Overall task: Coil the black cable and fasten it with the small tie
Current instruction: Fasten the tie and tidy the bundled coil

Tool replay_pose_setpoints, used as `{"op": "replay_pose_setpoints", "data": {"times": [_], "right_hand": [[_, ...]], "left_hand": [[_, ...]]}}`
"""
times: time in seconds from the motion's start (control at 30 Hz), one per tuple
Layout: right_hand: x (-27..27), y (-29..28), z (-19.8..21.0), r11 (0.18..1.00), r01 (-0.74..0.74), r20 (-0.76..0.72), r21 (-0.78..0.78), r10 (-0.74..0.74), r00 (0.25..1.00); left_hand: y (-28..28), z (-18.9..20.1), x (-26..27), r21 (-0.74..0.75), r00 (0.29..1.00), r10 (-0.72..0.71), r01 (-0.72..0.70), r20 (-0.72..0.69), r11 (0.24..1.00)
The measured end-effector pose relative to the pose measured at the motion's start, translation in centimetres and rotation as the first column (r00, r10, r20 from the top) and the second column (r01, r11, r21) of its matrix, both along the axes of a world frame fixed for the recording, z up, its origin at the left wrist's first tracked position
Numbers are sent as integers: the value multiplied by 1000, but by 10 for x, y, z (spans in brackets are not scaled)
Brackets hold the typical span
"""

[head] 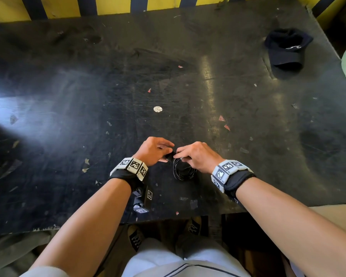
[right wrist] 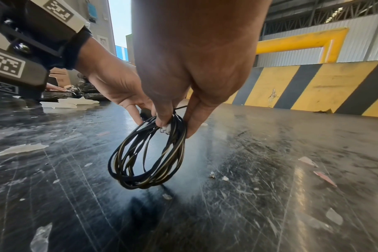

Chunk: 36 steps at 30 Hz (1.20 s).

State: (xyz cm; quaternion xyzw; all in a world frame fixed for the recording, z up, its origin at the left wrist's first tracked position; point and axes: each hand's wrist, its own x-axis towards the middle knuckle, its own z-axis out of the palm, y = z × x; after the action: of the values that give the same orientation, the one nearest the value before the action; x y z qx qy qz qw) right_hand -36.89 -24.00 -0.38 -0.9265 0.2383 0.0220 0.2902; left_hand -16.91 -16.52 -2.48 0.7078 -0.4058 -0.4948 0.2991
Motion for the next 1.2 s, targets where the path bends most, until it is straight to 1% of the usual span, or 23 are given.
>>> {"op": "replay_pose_setpoints", "data": {"times": [0.2,0.27,0.33,0.37,0.47,0.53,0.63,0.73,0.97,1.2], "right_hand": [[3,-3,-2,1000,-26,-30,-3,25,999],[2,-1,-3,998,-57,-64,4,57,996],[-2,4,-7,998,-64,-63,14,64,996],[-4,5,-9,999,-44,-45,22,45,998],[-7,3,-6,999,30,-8,32,-30,1000],[-7,0,-1,998,52,-13,32,-52,999],[-6,-5,4,997,65,-34,40,-63,997],[-3,-3,4,998,46,-28,47,-45,999],[0,2,1,996,61,49,-64,-57,997],[1,6,3,992,97,44,-77,-94,995]], "left_hand": [[-3,-1,-10,11,994,77,-78,76,997],[-5,-1,-9,-5,979,150,-151,136,988],[-9,1,-4,-25,963,229,-228,140,973],[-10,2,0,-33,963,229,-226,142,974],[-8,7,5,-30,975,106,-102,195,994],[-5,7,2,-29,984,66,-62,165,998],[-1,3,-5,-53,989,41,-34,142,998],[0,3,-7,-72,992,32,-23,124,997],[0,5,-6,-92,992,31,-20,119,996],[1,5,-2,-103,998,67,-65,14,992]]}}
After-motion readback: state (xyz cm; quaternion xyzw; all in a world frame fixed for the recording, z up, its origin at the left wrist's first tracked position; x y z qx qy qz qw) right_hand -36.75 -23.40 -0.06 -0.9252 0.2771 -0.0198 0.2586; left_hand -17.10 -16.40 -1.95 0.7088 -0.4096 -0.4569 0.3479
